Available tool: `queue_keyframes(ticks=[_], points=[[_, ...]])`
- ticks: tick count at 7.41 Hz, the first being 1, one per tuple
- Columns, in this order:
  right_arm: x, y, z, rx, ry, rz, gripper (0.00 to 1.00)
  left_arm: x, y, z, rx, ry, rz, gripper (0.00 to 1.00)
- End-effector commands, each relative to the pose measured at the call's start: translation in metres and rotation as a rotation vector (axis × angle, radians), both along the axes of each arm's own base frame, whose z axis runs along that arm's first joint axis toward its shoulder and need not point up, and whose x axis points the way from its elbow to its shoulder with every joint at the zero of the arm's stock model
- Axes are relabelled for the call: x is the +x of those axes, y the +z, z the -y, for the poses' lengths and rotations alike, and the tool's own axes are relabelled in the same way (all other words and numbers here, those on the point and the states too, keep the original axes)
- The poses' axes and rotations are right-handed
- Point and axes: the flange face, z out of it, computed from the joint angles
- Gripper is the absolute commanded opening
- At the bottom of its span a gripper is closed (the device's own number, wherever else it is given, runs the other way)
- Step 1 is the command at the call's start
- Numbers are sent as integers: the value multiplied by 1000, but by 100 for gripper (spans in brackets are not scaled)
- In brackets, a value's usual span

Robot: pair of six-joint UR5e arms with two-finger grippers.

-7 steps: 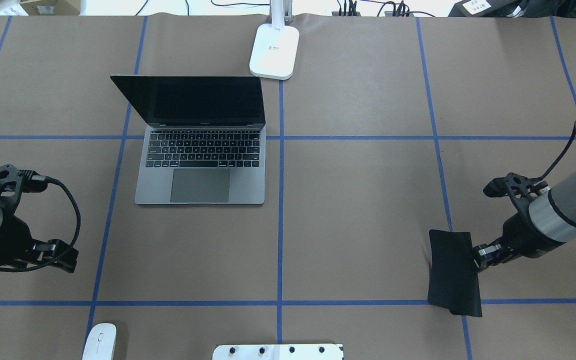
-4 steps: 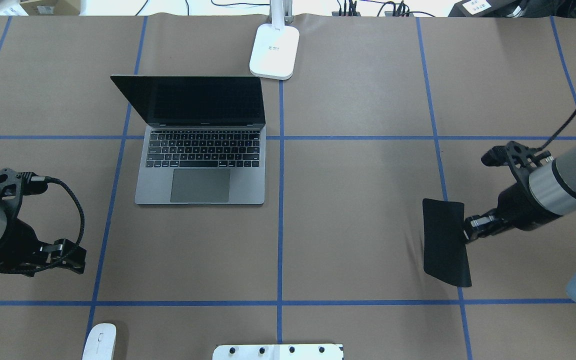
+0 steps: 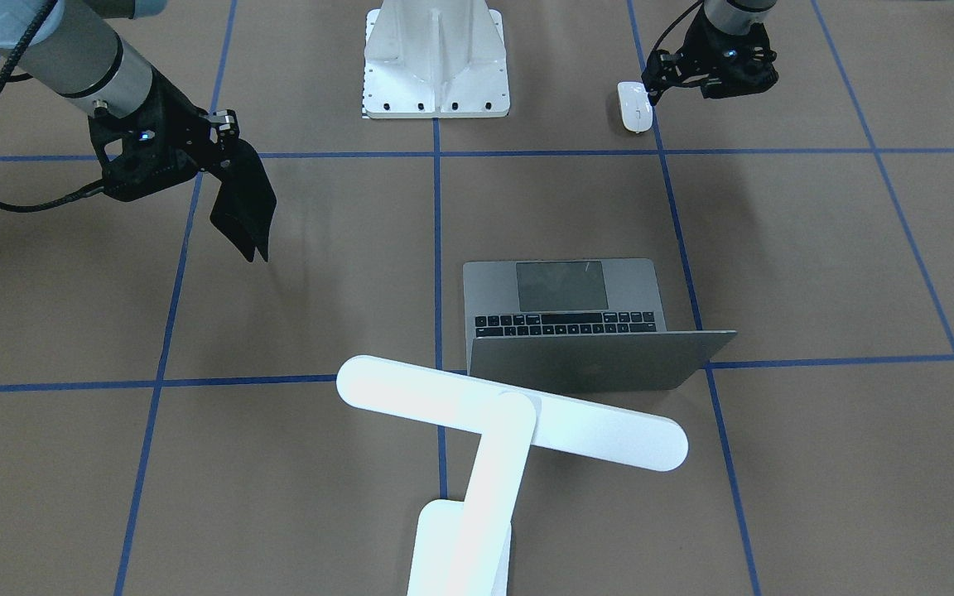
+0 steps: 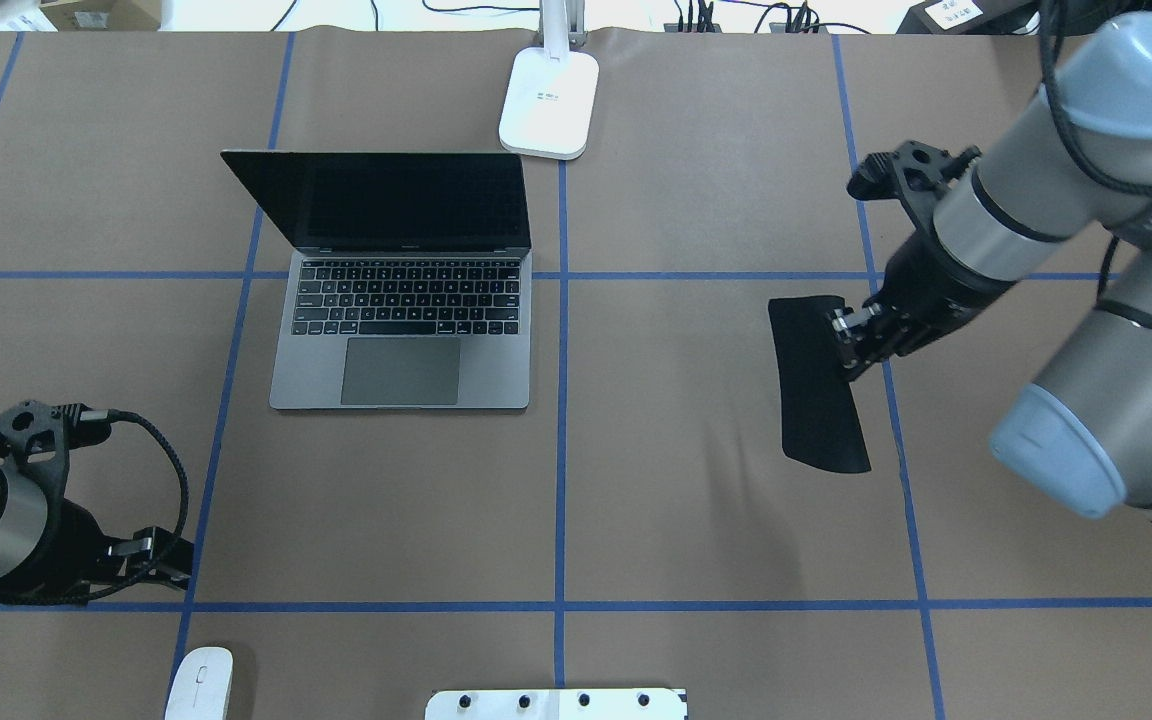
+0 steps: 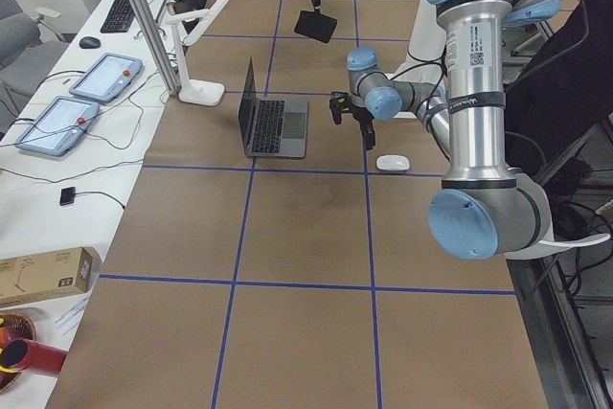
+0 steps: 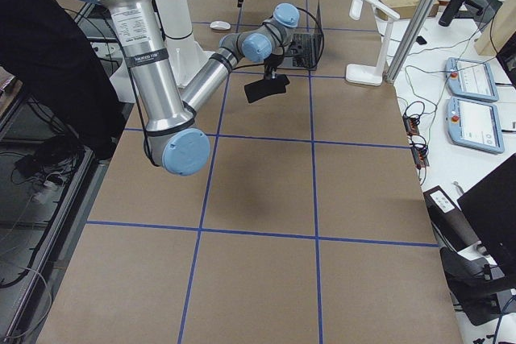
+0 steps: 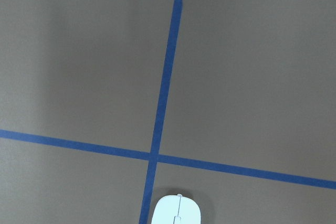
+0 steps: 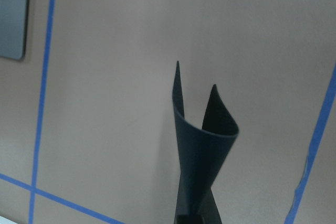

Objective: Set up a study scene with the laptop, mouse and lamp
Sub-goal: 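Lift the black pad with the right gripper toward the lamp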

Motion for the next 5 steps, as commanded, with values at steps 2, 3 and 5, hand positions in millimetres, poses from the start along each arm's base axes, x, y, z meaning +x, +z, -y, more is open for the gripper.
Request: queue_keyframes(ticks=[2, 3, 5], points=[[-50, -64, 65, -9, -54, -91, 12, 19, 12, -28, 4, 13, 37, 94], [-68, -79, 85, -18, -71, -111, 13, 24, 14, -35, 9, 32, 42, 94], [-86, -105, 107, -31, -101, -142, 13, 31, 22, -40, 6, 52, 56, 94]])
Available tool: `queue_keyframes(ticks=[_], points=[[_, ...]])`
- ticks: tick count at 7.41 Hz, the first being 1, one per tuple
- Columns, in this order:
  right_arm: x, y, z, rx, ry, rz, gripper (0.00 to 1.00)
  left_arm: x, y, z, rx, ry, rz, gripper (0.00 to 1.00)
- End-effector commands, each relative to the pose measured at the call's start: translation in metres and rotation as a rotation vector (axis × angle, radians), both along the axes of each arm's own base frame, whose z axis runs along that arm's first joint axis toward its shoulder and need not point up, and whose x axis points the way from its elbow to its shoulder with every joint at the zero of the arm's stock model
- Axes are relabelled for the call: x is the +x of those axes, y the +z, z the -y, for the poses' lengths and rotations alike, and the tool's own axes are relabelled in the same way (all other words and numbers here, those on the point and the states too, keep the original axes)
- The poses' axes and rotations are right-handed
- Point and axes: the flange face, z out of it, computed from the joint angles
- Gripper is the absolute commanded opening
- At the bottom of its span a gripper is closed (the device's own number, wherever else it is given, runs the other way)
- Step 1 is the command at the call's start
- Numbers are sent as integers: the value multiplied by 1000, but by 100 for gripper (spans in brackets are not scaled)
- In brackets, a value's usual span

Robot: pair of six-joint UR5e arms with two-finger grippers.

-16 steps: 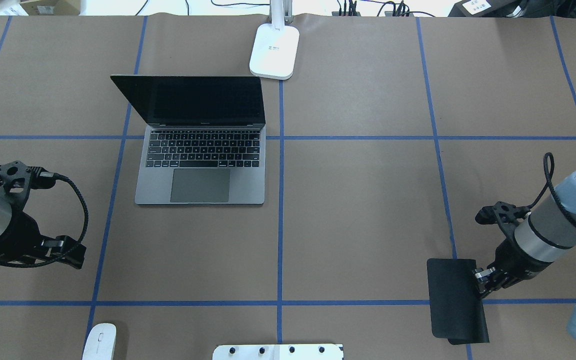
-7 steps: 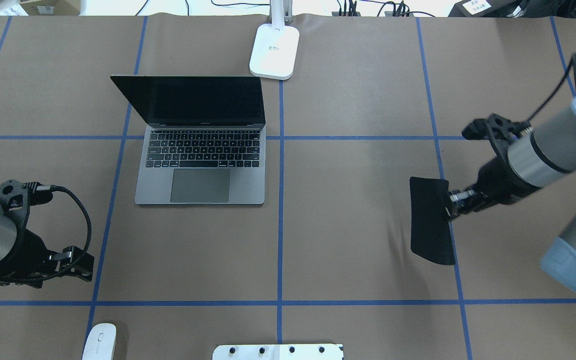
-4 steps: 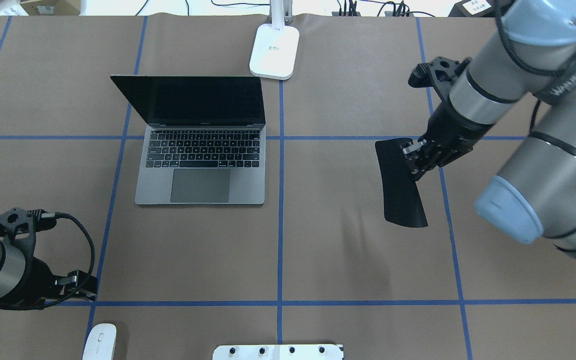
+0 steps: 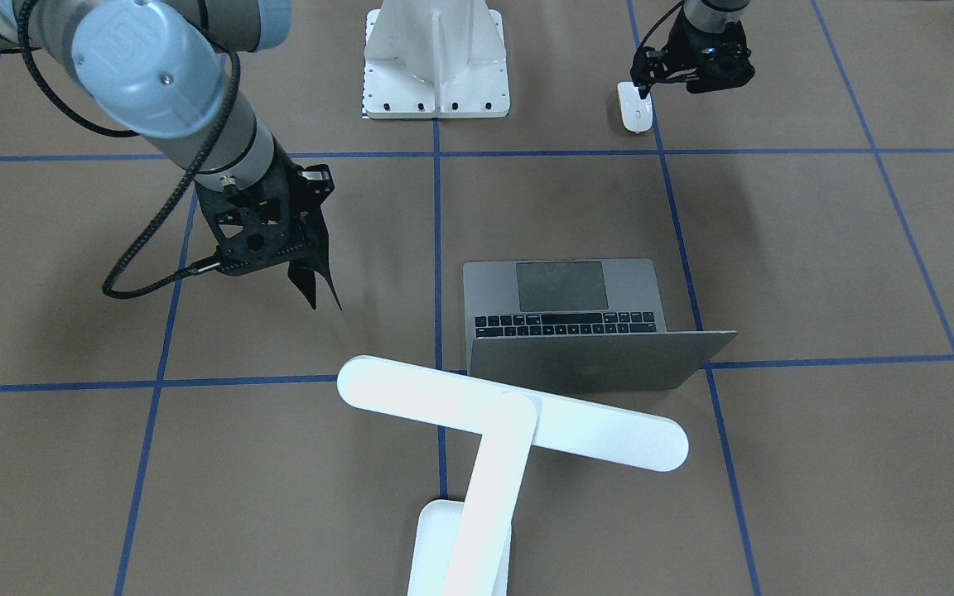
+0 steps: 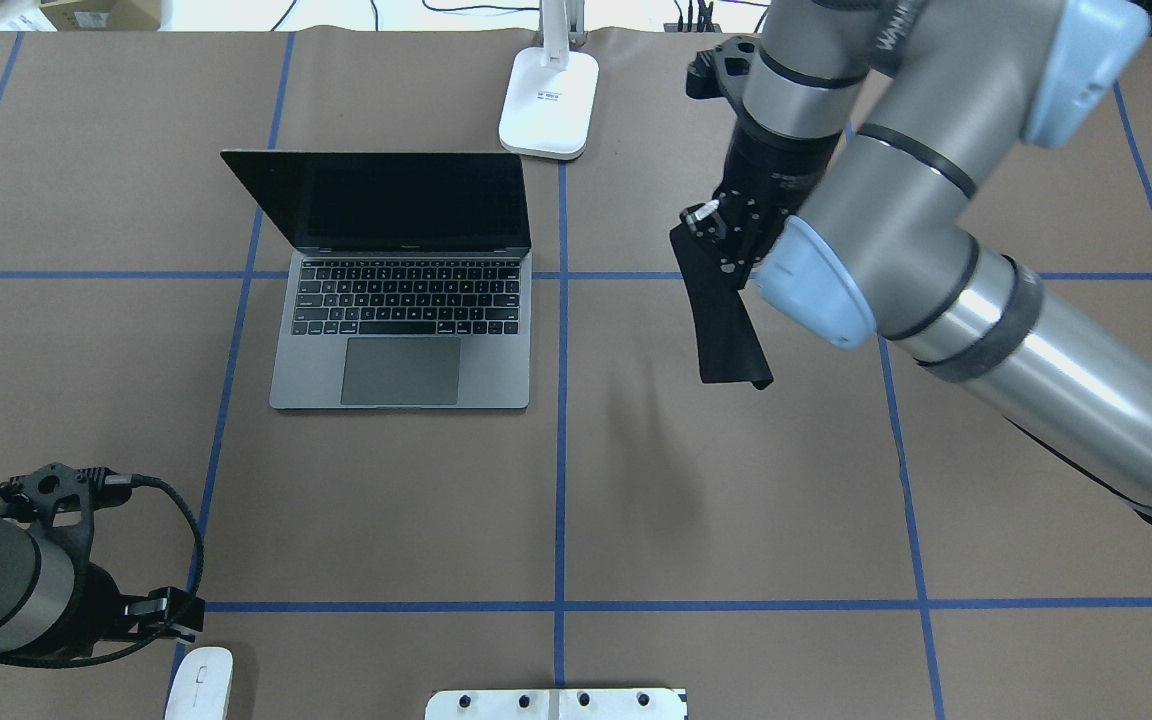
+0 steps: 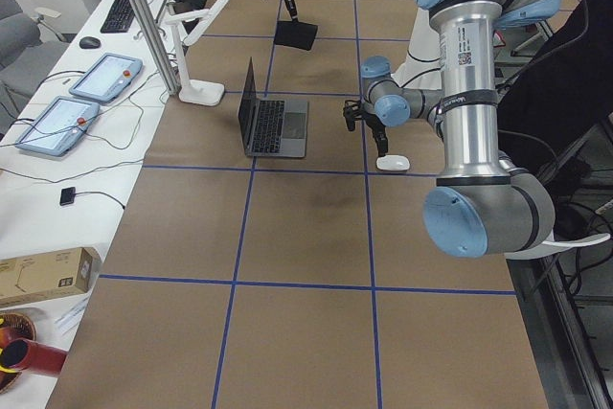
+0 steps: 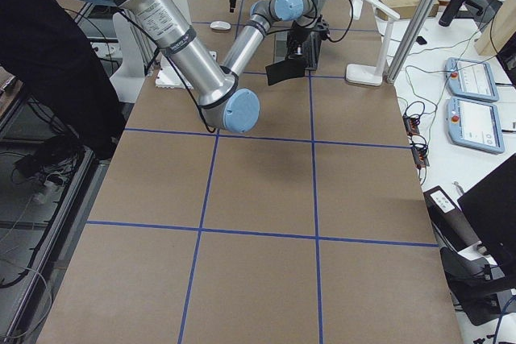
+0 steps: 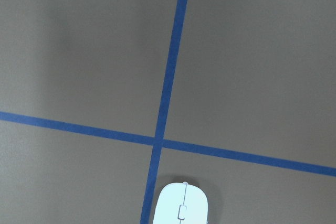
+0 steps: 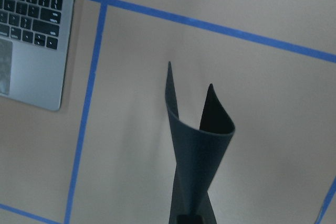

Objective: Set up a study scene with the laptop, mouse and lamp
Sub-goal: 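Lift the black pad with the right gripper toward the lamp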

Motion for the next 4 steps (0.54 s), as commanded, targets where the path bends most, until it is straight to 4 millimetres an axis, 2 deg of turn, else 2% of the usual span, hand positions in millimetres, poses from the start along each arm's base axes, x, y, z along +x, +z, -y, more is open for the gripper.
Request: queue_keyframes(ticks=[1, 3, 4], points=[[-12, -27, 22, 1, -32, -43, 13, 13, 12, -8, 0, 29, 2, 94], [5, -54, 31, -10, -23, -64, 13, 25, 30, -5, 9, 28, -31, 94], [10, -66, 42, -12, -12, -65, 13, 25, 29, -6, 9, 30, -34, 94]])
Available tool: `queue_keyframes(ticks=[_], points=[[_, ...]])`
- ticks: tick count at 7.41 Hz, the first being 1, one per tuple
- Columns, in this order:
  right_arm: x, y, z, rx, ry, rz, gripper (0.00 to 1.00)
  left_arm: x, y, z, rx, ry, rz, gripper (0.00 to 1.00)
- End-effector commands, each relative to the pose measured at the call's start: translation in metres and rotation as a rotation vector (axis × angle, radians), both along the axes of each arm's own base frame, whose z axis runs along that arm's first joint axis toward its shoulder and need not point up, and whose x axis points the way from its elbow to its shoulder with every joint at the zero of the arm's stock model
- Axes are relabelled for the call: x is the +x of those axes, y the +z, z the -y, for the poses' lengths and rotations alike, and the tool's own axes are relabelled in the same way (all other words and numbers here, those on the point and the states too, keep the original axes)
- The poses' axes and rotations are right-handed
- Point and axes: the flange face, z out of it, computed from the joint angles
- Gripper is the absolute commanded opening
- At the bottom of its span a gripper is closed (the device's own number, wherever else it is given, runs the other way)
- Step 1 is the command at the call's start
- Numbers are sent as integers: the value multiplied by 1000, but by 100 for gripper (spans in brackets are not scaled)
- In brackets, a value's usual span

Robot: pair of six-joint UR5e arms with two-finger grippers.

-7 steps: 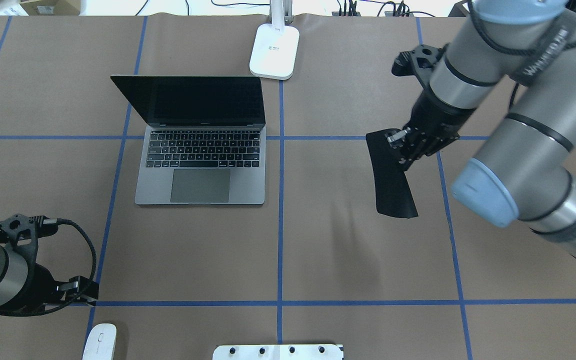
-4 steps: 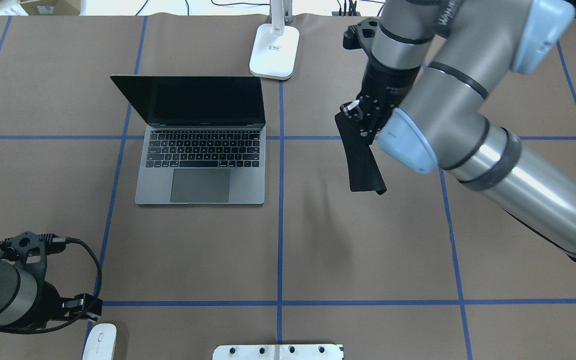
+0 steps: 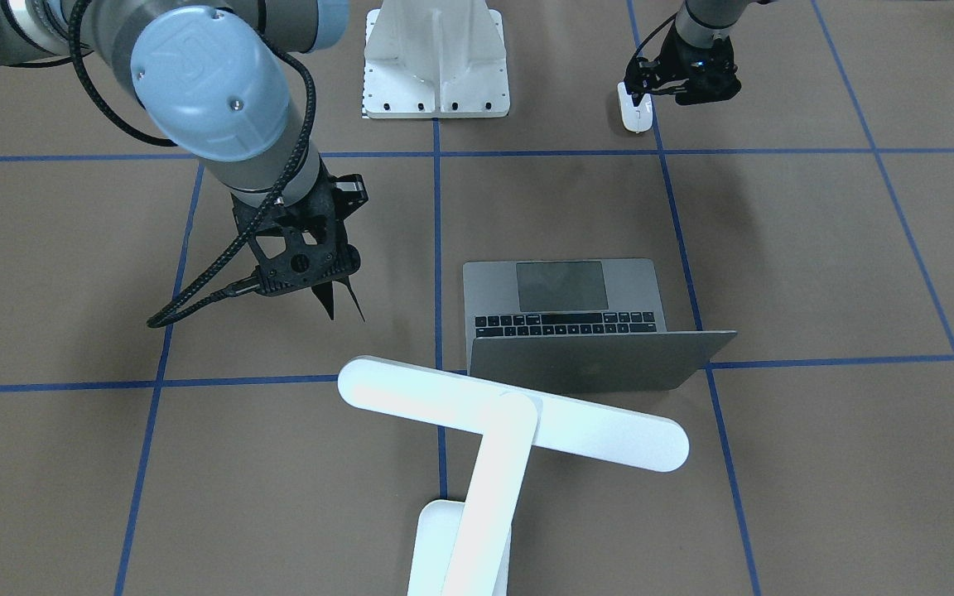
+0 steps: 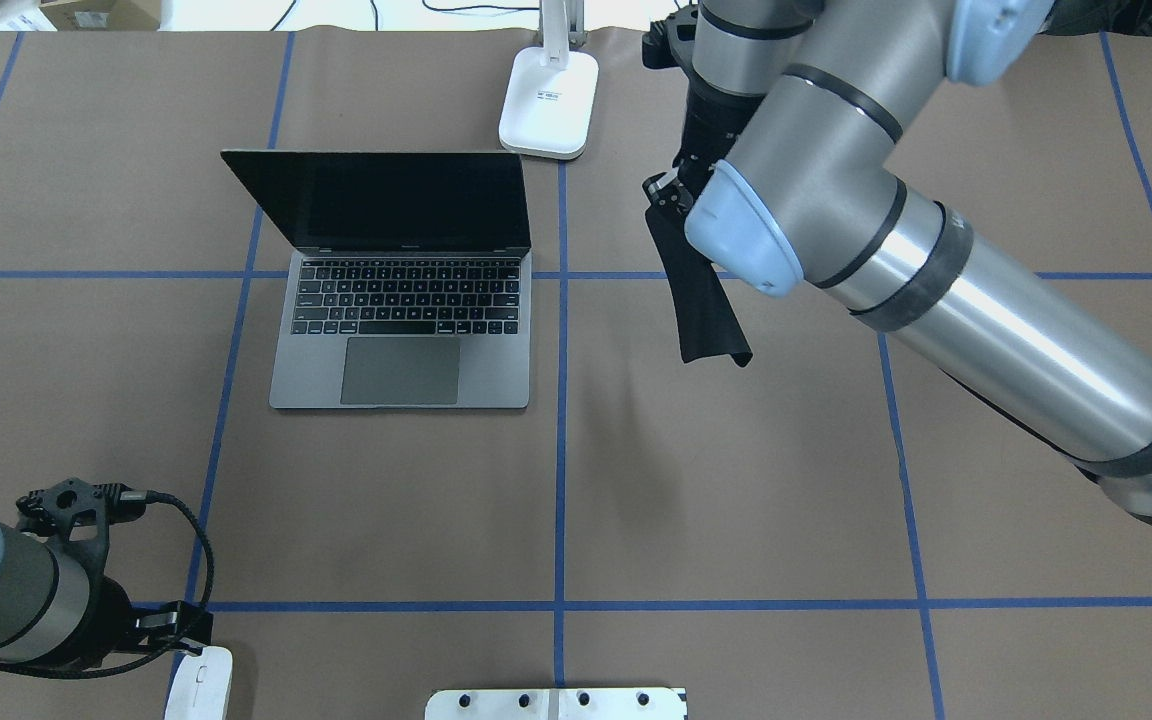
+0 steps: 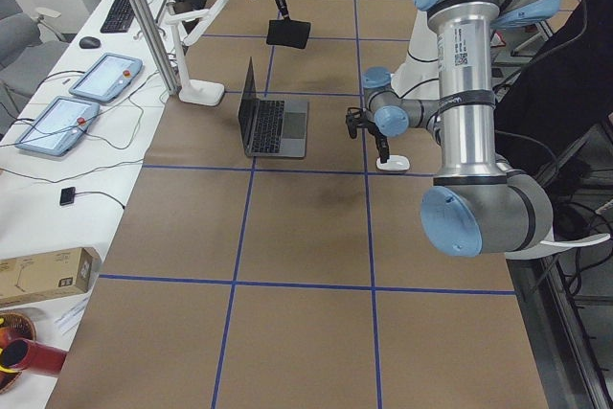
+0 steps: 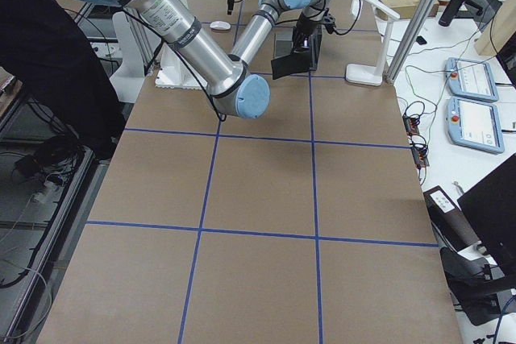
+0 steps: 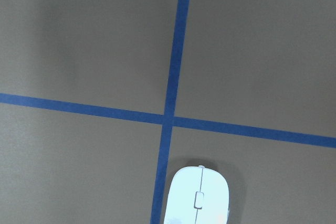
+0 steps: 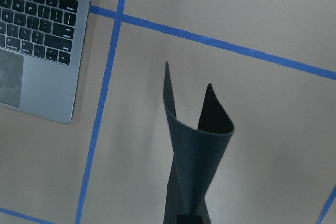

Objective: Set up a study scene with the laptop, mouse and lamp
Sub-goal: 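Lift the black pad with the right gripper toward the lamp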

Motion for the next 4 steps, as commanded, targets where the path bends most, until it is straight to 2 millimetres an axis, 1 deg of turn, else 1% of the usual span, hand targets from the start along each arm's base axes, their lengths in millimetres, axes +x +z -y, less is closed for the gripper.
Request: queue_keyframes(ticks=[1, 3, 4], points=[[6, -21, 16, -7, 11, -12, 13, 5, 5, -4, 1, 12, -6, 94], [4, -25, 19, -7, 11, -14, 13, 12, 4, -15, 0, 43, -8, 94], [4, -27, 20, -8, 13, -16, 13, 12, 4, -17, 0, 48, -8, 94]])
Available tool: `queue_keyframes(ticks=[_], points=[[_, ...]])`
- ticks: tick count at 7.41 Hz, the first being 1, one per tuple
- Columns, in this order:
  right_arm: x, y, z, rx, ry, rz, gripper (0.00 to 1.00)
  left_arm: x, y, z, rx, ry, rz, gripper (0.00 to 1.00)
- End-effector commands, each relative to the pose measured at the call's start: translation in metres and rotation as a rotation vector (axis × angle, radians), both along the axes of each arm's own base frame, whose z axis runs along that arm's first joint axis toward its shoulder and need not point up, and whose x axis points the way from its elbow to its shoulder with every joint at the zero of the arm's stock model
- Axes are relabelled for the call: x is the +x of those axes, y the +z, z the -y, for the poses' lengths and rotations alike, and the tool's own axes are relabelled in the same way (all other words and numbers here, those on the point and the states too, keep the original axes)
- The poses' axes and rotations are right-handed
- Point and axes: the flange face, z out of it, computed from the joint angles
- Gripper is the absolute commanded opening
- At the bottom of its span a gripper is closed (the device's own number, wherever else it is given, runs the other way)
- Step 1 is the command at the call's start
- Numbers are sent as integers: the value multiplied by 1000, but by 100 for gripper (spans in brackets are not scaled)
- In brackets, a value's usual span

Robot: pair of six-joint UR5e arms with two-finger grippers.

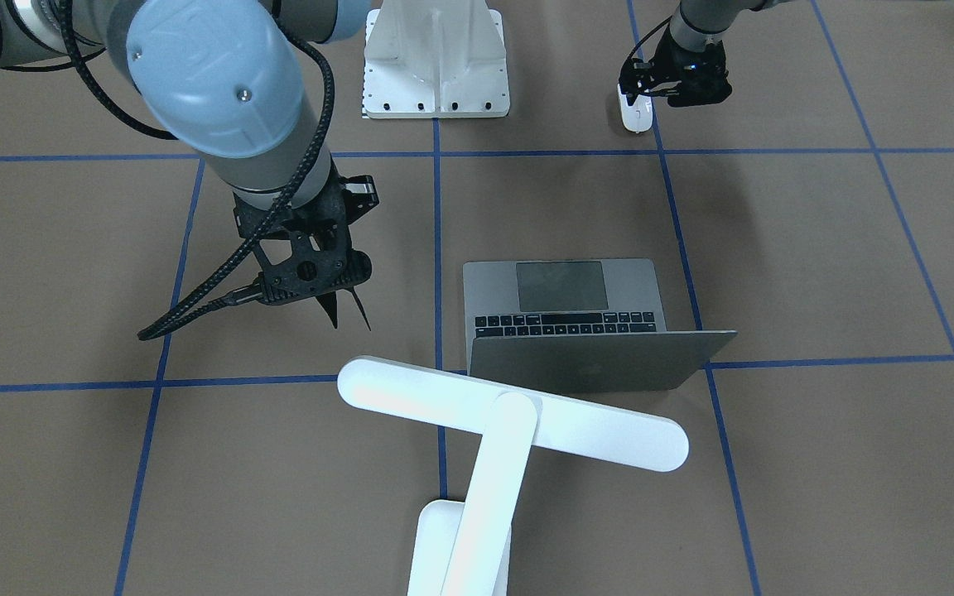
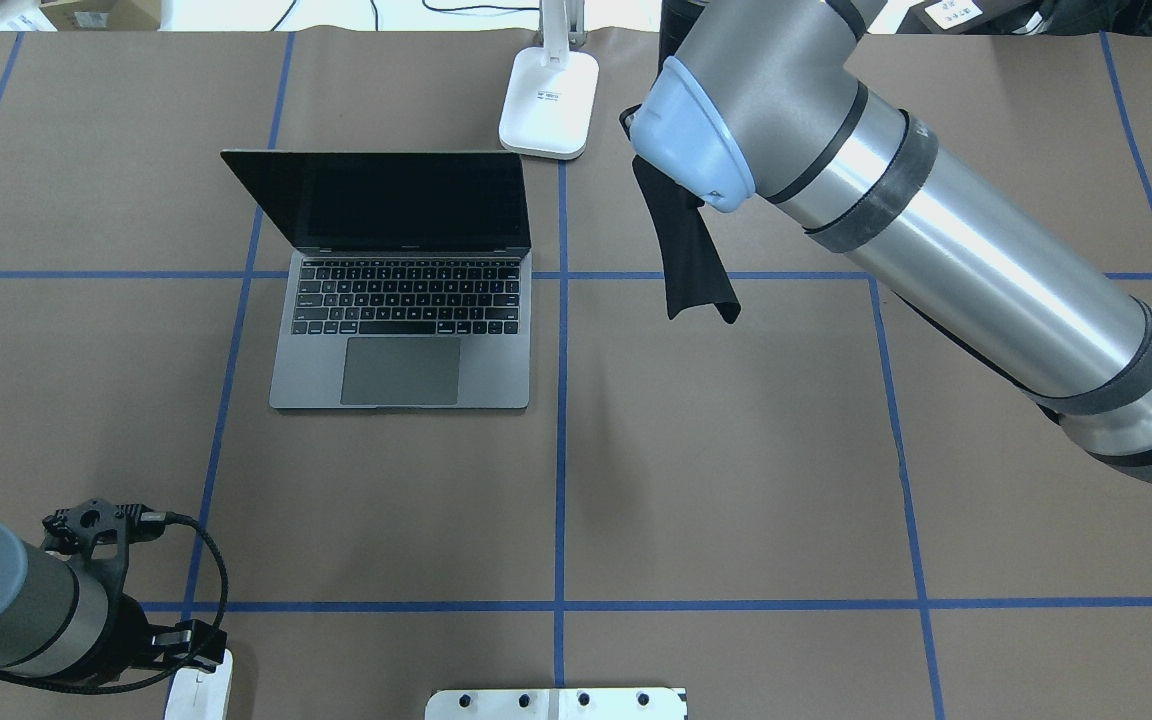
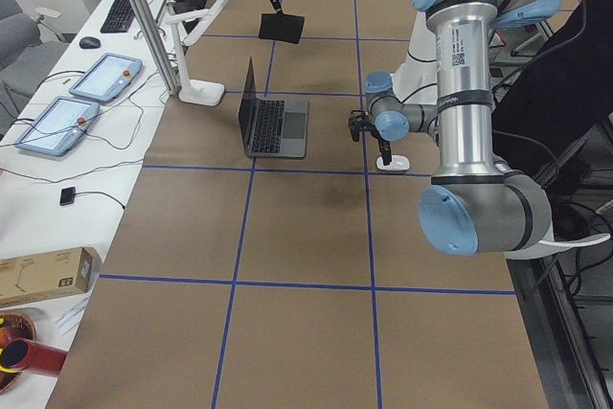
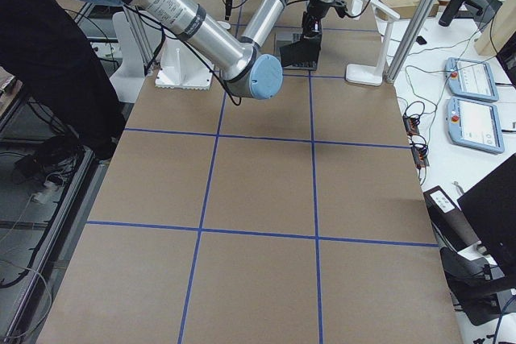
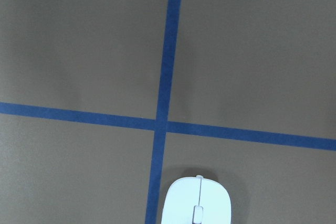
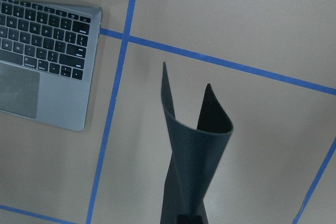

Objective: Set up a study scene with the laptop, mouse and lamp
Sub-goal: 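Lay the black pad beside the laptop and release it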

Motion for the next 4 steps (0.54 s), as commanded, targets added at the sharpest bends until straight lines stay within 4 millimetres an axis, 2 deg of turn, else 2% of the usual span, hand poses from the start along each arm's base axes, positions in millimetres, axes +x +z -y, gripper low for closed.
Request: queue_keyframes(ticks=[1, 2, 4], points=[[3, -3, 2, -8, 6, -16, 13, 3, 1, -5, -1, 15, 1, 94], [5, -3, 1, -6, 7, -18, 14, 3, 0, -5, -1, 15, 0, 94], [6, 2, 1, 35, -36, -3, 100, 3, 0, -5, -1, 17, 1, 94]])
